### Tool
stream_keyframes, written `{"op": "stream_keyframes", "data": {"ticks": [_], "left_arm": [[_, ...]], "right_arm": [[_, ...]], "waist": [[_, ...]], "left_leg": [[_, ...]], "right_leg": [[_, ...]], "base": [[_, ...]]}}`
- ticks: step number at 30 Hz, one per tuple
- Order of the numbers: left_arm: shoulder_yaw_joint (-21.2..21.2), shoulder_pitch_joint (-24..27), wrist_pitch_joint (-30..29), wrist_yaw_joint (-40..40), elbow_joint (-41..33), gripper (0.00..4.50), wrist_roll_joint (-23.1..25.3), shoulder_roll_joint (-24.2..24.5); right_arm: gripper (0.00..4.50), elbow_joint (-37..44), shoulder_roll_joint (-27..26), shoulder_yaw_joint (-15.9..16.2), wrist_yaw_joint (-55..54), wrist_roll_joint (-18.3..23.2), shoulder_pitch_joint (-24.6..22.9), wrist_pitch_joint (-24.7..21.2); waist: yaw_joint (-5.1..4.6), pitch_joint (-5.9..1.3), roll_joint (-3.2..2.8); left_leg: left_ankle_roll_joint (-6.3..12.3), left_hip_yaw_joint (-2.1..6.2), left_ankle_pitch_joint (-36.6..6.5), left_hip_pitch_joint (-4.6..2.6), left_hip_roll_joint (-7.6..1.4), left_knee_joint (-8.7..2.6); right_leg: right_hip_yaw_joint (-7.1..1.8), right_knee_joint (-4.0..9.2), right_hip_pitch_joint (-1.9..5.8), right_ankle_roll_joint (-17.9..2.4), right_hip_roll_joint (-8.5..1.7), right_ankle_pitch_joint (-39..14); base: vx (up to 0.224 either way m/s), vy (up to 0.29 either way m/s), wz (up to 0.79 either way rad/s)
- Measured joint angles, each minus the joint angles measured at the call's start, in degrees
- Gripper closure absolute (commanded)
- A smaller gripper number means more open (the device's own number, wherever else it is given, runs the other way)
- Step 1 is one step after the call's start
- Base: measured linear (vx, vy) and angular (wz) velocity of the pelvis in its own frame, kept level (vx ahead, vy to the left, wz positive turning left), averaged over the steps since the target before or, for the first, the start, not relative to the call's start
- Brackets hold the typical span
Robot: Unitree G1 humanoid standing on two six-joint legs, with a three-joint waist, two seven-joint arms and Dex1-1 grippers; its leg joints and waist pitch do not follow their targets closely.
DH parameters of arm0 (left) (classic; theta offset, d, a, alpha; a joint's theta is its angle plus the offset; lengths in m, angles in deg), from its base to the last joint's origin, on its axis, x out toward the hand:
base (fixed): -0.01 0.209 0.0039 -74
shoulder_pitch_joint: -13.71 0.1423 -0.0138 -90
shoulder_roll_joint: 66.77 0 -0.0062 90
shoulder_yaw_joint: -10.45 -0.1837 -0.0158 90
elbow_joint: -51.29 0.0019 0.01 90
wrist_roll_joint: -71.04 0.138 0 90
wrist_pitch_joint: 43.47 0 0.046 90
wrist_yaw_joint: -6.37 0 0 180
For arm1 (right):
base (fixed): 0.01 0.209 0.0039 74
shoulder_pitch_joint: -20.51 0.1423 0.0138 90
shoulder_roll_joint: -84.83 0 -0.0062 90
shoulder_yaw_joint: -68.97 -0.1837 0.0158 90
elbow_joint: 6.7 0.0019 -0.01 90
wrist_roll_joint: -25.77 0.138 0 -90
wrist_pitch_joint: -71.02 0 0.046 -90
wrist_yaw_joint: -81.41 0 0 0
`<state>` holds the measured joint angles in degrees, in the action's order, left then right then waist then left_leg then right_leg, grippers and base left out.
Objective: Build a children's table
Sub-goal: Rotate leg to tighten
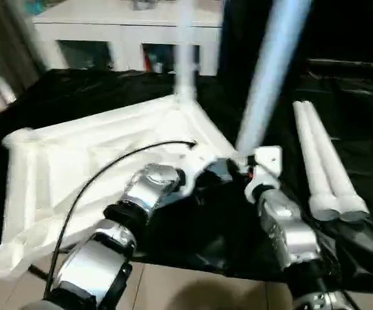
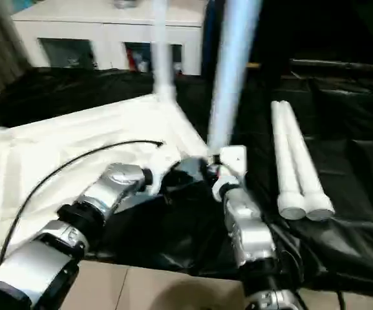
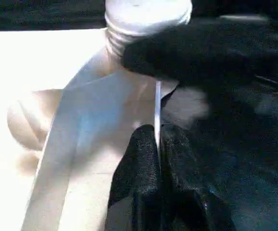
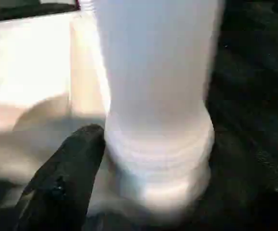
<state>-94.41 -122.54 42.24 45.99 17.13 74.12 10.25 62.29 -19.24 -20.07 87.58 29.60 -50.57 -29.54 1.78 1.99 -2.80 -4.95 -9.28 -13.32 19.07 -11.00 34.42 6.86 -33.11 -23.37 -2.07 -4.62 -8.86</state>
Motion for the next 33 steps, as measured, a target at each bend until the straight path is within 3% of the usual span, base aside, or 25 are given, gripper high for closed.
{"op": "stream_keyframes", "data": {"ticks": [4, 5, 6, 9, 10, 11, 12, 16, 17, 23, 28, 31, 33], "left_arm": [[1.43, -1.4, 2.47, -2.81, 2.45, 4.5, 0.07, -0.25], [1.86, -1.47, 3.06, -2.94, 2.55, 4.5, 0.07, -0.28], [3.08, -1.48, 4.05, -2.86, 2.56, 4.22, -0.39, -0.57], [6.1, -1.45, 6.42, -2.52, 2.34, 4.22, -3.55, -1.25], [7.97, -1.45, 7.75, -3.14, 0.04, 3.9, -5.51, -1.43], [8.94, -1.81, 8.33, -3.46, -2.13, 3.86, -6.36, -1.26], [9.94, -2.69, 8.64, -3.78, -3.92, 3.83, -7.28, -0.75], [10.75, -3.37, 7.79, -7.58, -9.79, 3.73, -6.49, 4.52], [11.28, -3.07, 6.82, -8.23, -10.87, 3.46, -6.06, 6.25], [15.35, 4.44, -2.4, -9.95, -21.67, 3.04, -4.03, 15.49], [16.28, 13.92, -17.35, -5.01, -40.43, 2.72, -3.96, 24.51], [16.38, 16.76, -21.94, -3.39, -45.32, 2.56, -3.88, 28.44], [16.68, 19.8, -25.46, -2.97, -49.22, 2.21, -1.56, 33.2]], "right_arm": [[0.67, 3.83, 1.15, 0.26, 0.66, 0.06, -1.54, -0.33], [0.67, 5.29, 1.35, 0.16, 0.89, 0.14, -1.69, -0.38], [0.64, 7.73, 1.8, 0.03, 1.46, 0.3, -2.18, -0.52], [0.64, 12.05, 2.95, 0.65, 3.2, 0.34, -4.12, -1.67], [0.63, 13.03, 3.34, 1.26, 4.03, 0.25, -5.31, -2.64], [0.63, 13.08, 3.39, 1.7, 4.41, 0.22, -5.91, -3.17], [0.94, 13.04, 3.37, 2.39, 4.67, 0.09, -6.48, -3.71], [1.07, 11.41, 3.12, 3.47, 4.73, -0.26, -5.88, -4.12], [1.32, 10.73, 3.12, 3.4, 4.64, -0.34, -5.67, -4.29], [1.75, 6.67, 2.18, 4.05, 5.59, -0.71, -4.2, -5.13], [2.15, 1.21, 0.57, 5.26, 6.04, -1.12, 0.31, -5.2], [2.33, -0.78, 0.23, 5.71, 6.45, -1.23, 1.35, -4.97], [2.66, -2.39, -1.02, 6.41, 6.73, -1.24, 2.44, -4.92]], "waist": [[-0.11, 0.07, -0.13], [-0.09, 0.07, -0.13], [0.05, 0.06, -0.15], [0.25, 0.07, -0.11], [0.42, 0.06, 0.08], [0.49, 0.05, 0.14], [0.47, 0.07, 0.15], [-0.17, 0.35, 0.6], [-0.22, 0.4, 0.69], [0.03, 0.68, 1.35], [0.22, 0.99, 3.17], [0.68, 1.03, 3.45], [0.27, 1.14, 3.71]], "left_leg": [[0.14, 0.02, -0.06, 0.26, 0.01, -0.01], [0.17, 0.03, -0.07, 0.44, 0.01, -0.01], [0.26, 0.08, -0.07, 0.81, 0.01, 0.03], [0.6, 0.12, -0.18, 1.36, 0.01, 0.19], [0.73, 0.19, -0.23, 1.59, -0.01, 0.37], [0.88, 0.25, -0.31, 1.77, -0.05, 0.66], [1.15, 0.23, -0.47, 1.99, -0.06, 1.07], [1.34, 0.08, -0.38, 1.54, -0.08, 1.19], [1.23, 0.08, -0.28, 1.45, -0.1, 1.17], [0.28, 0.17, 0.26, 1.33, -0.12, 0.91], [0.06, -0.03, 0.38, 1.19, -0.39, 0.87], [0.01, -0.28, 0.37, 1.08, -0.45, 0.86], [-0.05, -0.43, 0.33, 1.09, -0.51, 0.83]], "right_leg": [[-0.02, 0.01, -0.25, -0.09, 0.0, 0.05], [-0.03, 0.0, -0.39, -0.09, 0.0, 0.04], [-0.01, -0.03, -0.69, -0.09, 0.0, 0.04], [0.0, -0.14, -1.17, -0.16, -0.01, -0.04], [0.02, -0.32, -1.56, -0.25, -0.01, -0.12], [0.04, -0.56, -1.75, -0.33, -0.01, -0.17], [0.02, -0.98, -1.84, -0.39, -0.07, -0.28], [0.02, -1.1, -1.52, -0.38, -0.1, -0.2], [0.01, -1.09, -1.47, -0.23, -0.07, -0.24], [-0.04, -1.11, -1.37, -0.15, -0.05, 0.08], [-0.05, -1.36, -1.54, -0.29, 0.01, 0.01], [-0.15, -1.36, -1.51, -0.48, 0.02, 0.11], [-0.31, -1.52, -1.51, -0.51, 0.07, 0.05]], "base": [[0.0, 0.0, 0.0], [0.0, 0.0, 0.0], [0.0, 0.0, 0.0], [0.0, 0.0, 0.0], [0.0, 0.0, 0.0], [0.0, 0.0, 0.0], [0.0, 0.0, 0.0], [-0.013, -0.004, -0.01], [-0.054, -0.014, -0.03], [-0.009, -0.002, 0.0], [0.0, 0.0, 0.0], [0.0, 0.0, 0.0], [0.0, 0.0, 0.0]]}}
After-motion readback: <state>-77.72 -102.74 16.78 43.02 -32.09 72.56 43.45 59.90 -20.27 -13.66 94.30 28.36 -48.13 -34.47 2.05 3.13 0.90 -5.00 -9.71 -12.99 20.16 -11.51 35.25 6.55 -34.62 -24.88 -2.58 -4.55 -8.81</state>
